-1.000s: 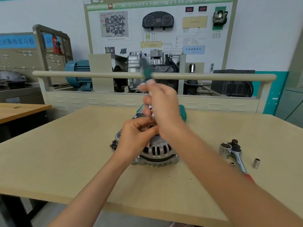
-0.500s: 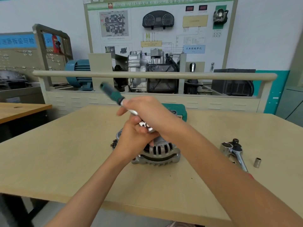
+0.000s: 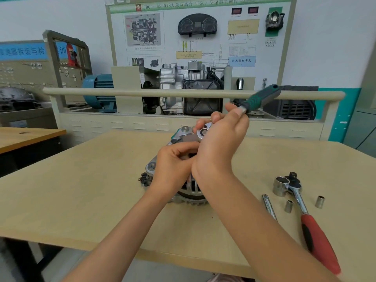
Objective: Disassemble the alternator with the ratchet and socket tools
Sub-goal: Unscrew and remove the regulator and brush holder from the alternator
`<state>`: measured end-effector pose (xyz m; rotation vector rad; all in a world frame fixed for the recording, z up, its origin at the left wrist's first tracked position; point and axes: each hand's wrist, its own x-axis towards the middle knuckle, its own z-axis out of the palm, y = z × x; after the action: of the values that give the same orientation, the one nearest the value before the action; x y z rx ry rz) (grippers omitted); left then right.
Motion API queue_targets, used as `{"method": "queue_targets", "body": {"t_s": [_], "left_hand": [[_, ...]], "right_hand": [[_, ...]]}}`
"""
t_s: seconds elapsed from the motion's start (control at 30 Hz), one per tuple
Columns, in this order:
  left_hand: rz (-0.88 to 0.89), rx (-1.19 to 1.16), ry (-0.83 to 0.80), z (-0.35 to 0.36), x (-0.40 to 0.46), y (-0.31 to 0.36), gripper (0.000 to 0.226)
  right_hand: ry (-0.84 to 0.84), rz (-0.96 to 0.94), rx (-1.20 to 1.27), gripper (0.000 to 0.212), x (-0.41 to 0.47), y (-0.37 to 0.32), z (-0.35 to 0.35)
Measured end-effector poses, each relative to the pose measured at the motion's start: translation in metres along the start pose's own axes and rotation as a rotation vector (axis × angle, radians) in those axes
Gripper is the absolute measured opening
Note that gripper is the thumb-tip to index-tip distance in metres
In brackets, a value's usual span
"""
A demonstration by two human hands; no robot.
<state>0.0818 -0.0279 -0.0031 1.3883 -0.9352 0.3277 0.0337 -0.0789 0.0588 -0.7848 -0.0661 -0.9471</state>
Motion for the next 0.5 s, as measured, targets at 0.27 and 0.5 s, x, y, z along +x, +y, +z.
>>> {"method": "queue_targets", "body": {"t_s": [0.27, 0.5], "left_hand": [[-0.089, 0.005, -0.063, -0.005, 0.002, -0.002, 0.022], [-0.171, -0.064, -0.028, -0.010, 0.002, 0.000, 0.004]], "right_hand": [[-0.544, 0.611, -0.494, 0.029, 0.041, -0.022, 0.008], [-1.162, 0.835, -1.028, 0.030, 0.043, -0.022, 0.020]]}}
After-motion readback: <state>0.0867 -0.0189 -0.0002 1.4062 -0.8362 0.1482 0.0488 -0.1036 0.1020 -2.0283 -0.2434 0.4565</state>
